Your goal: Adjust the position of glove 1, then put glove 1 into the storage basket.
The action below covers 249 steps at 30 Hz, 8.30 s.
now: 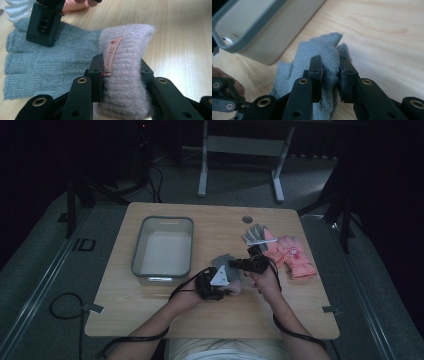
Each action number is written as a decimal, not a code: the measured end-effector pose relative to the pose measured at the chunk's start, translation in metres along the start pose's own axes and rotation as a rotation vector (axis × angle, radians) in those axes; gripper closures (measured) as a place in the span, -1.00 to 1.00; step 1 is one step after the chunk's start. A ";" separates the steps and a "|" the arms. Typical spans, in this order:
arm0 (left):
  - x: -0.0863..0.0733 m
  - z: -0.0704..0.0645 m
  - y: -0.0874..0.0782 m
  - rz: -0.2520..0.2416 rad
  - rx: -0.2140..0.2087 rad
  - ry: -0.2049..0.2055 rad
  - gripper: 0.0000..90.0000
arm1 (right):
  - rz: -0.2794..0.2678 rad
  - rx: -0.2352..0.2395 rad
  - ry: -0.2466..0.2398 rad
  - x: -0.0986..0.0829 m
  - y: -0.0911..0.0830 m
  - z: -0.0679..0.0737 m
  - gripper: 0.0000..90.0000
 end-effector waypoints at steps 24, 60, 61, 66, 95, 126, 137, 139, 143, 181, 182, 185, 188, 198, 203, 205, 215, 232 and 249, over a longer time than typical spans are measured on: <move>0.032 0.045 -0.059 0.010 0.054 0.127 0.47 | -0.097 0.010 -0.077 0.062 -0.021 0.038 0.68; -0.038 0.110 -0.149 0.184 0.127 0.133 0.47 | -0.054 0.095 -0.169 0.130 0.089 0.116 0.68; -0.042 0.112 -0.149 0.187 0.125 0.131 0.47 | -0.047 0.097 -0.168 0.130 0.094 0.116 0.68; -0.055 0.124 -0.141 0.215 0.114 0.122 0.47 | -0.019 0.083 -0.156 0.134 0.117 0.111 0.68; -0.099 0.155 -0.070 0.406 -0.008 0.064 0.46 | 0.127 -0.063 -0.139 0.129 0.175 0.071 0.42; -0.067 0.156 -0.103 0.244 0.088 -0.212 -0.88 | -0.051 0.038 -0.268 0.111 0.054 0.076 0.23; -0.030 0.129 -0.099 0.144 0.087 -0.229 -0.98 | -0.050 0.018 -0.295 0.090 0.022 0.057 0.16; -0.023 0.121 -0.096 0.145 0.071 -0.219 -0.98 | -0.050 0.008 -0.301 0.086 0.016 0.053 0.13; -0.011 0.110 -0.089 0.127 0.062 -0.198 -0.98 | -0.047 0.007 -0.301 0.080 0.006 0.044 0.10; -0.004 0.000 -0.028 0.077 -0.046 -0.139 -0.98 | -0.135 -0.132 -0.191 0.021 -0.092 -0.050 -0.32; -0.007 -0.004 -0.026 0.074 -0.044 -0.142 -0.98 | -0.137 -0.157 -0.196 0.021 -0.096 -0.053 -0.16; -0.015 -0.012 -0.022 0.078 -0.037 -0.144 -0.98 | -0.130 -0.228 -0.216 0.022 -0.105 -0.063 0.15; -0.023 -0.019 -0.020 0.062 -0.030 -0.163 -0.98 | -0.097 -0.268 -0.221 0.023 -0.107 -0.075 0.35; -0.044 -0.036 -0.019 0.017 0.030 -0.179 -0.98 | 0.036 -0.269 -0.242 0.036 -0.078 -0.100 0.74; -0.050 -0.044 -0.018 -0.024 0.058 -0.196 -0.98 | 0.090 -0.281 -0.273 0.040 -0.054 -0.112 0.65; -0.051 -0.044 -0.018 -0.019 0.040 -0.211 -0.98 | 0.092 -0.284 -0.277 0.041 -0.050 -0.113 0.62; -0.054 -0.050 -0.016 -0.003 0.086 -0.190 -0.98 | 0.185 -0.353 -0.316 0.036 -0.021 -0.133 0.53; -0.058 -0.051 -0.013 0.012 0.074 -0.175 -0.98 | 0.093 -0.397 -0.166 0.037 -0.029 -0.112 0.97; -0.060 -0.048 -0.016 -0.007 0.081 -0.201 -0.98 | -0.196 -0.337 0.080 0.008 -0.079 0.007 0.97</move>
Point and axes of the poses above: each handheld gripper's, and its own axes: y roughly forward along the jaws, x roughly out of its top, z roughly to its left, the point moved 2 cm from there along y, roughly forward along the jaws, and after that the axes turned 7 degrees about x, right-handed, at the moved point
